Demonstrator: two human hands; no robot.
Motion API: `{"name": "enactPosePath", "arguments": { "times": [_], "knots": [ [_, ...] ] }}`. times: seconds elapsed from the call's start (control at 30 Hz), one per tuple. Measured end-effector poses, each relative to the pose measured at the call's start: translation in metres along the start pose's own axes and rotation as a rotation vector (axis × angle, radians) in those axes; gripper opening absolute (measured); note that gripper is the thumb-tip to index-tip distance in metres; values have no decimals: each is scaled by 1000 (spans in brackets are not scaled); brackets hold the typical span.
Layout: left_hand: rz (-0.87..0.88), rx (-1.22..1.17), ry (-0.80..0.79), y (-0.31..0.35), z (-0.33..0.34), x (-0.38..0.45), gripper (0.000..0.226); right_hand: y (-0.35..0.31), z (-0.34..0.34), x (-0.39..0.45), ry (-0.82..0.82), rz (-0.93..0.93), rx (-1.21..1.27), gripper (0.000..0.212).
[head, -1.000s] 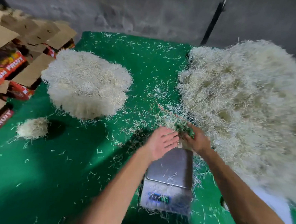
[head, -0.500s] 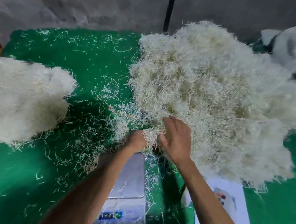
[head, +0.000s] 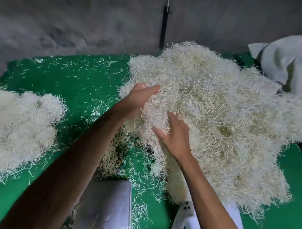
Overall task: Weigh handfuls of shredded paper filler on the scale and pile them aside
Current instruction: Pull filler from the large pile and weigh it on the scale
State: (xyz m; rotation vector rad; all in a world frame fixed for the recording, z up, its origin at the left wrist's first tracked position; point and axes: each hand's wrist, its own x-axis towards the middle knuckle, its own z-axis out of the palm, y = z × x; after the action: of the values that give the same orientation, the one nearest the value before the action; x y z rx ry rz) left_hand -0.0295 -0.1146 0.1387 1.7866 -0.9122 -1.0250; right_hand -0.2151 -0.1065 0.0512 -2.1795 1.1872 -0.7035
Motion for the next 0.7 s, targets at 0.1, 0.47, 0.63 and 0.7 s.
{"name": "enactPosePath", "arguments": {
  "times": [0.1,0.47,0.63,0.7],
  "knots": [
    [88,119,-17,30,-2,1,109,-23,-29,42,113,-101,-16,31],
    [294,34,299,69,-36,-11,81,-28,-53,47,-244,133,135,70],
    [85,115,78,45,-20,-39,120,-43,-68,80,12,-61,234,42],
    [24,43,100,33,-18,-38,100,-50,-71,83,18,-108,225,59]
  ]
}}
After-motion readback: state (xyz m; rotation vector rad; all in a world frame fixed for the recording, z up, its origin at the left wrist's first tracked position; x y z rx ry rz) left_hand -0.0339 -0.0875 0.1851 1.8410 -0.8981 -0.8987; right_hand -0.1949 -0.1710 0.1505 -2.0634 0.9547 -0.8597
